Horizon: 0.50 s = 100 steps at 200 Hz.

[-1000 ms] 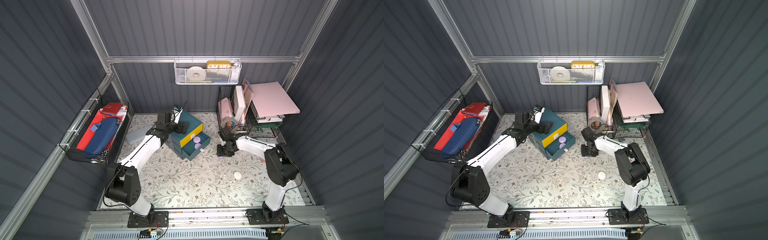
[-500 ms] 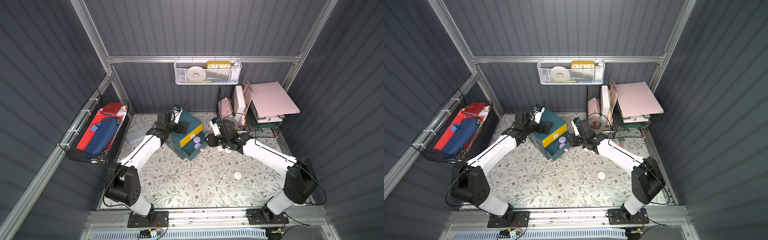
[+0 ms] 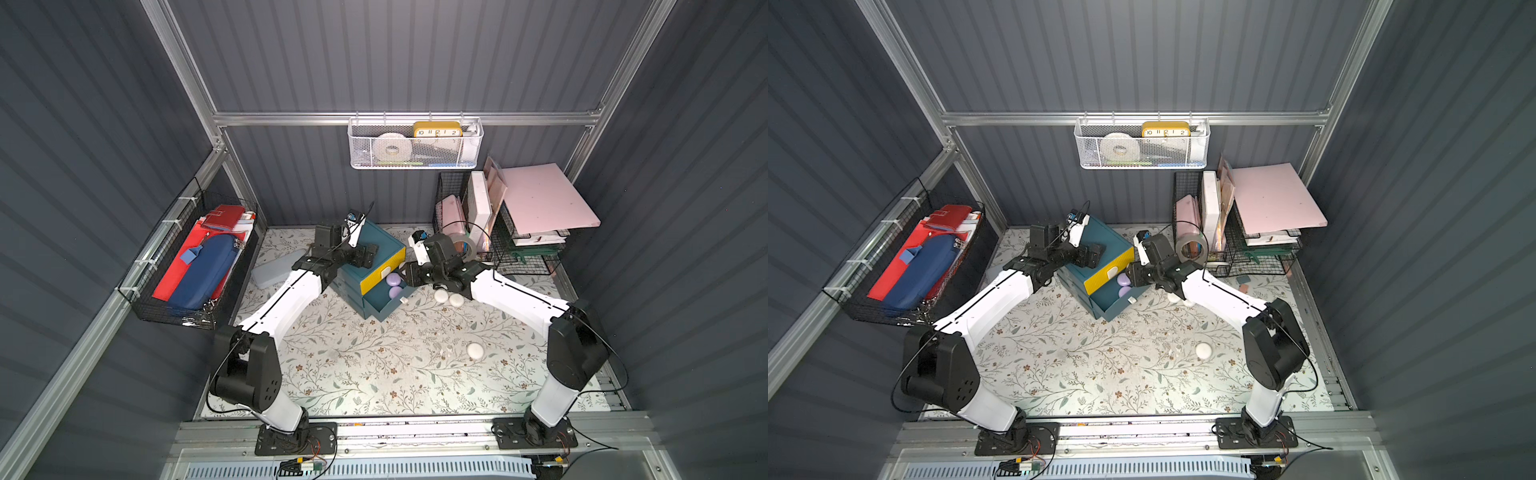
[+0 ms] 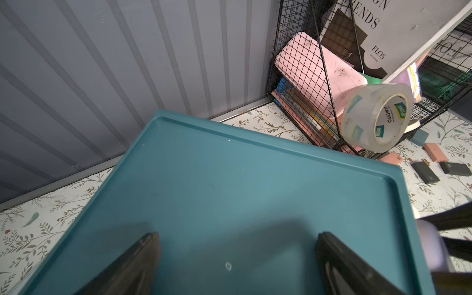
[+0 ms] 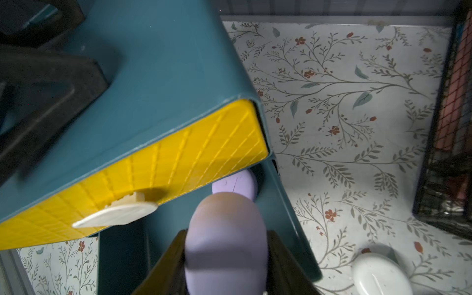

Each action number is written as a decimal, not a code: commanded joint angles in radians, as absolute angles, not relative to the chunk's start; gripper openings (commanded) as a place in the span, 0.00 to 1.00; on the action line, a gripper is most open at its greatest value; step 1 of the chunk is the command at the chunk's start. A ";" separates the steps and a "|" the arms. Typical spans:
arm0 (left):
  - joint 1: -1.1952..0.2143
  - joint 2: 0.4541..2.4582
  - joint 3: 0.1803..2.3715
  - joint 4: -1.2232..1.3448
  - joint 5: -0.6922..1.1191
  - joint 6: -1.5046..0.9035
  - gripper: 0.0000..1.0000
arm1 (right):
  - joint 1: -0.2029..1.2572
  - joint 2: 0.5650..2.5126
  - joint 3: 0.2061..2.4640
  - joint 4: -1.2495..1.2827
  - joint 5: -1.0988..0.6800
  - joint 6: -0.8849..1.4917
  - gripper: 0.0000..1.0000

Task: Put the bluetooth earphones in the drawer according to color
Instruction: Place the bluetooth earphone in the drawer.

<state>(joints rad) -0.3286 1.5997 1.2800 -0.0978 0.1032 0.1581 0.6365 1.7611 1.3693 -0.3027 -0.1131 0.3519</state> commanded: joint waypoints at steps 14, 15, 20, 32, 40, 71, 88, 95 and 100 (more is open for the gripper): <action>-0.344 1.645 1.246 -0.281 0.094 0.170 0.99 | 0.644 1.780 1.410 -0.289 -0.130 0.371 0.00; -0.344 1.645 1.246 -0.282 0.094 0.170 0.99 | 0.643 1.781 1.410 -0.289 -0.130 0.371 0.00; -0.344 1.644 1.246 -0.282 0.094 0.170 0.99 | 0.643 1.782 1.408 -0.288 -0.130 0.373 0.00; -0.344 1.645 1.246 -0.282 0.094 0.170 0.99 | 0.643 1.784 1.404 -0.284 -0.129 0.376 0.00; -0.344 1.644 1.247 -0.282 0.095 0.170 0.99 | 0.643 1.786 1.402 -0.284 -0.132 0.377 0.06; -0.343 1.646 1.244 -0.281 0.094 0.172 0.99 | 0.645 1.795 1.402 -0.281 -0.141 0.387 0.30; -0.344 1.649 1.246 -0.282 0.093 0.172 1.00 | 0.645 1.793 1.402 -0.280 -0.143 0.388 0.44; -0.344 1.649 1.246 -0.282 0.092 0.172 0.99 | 0.645 1.792 1.398 -0.277 -0.146 0.387 0.49; -0.344 1.649 1.246 -0.282 0.093 0.171 0.99 | 0.644 1.792 1.396 -0.275 -0.146 0.388 0.53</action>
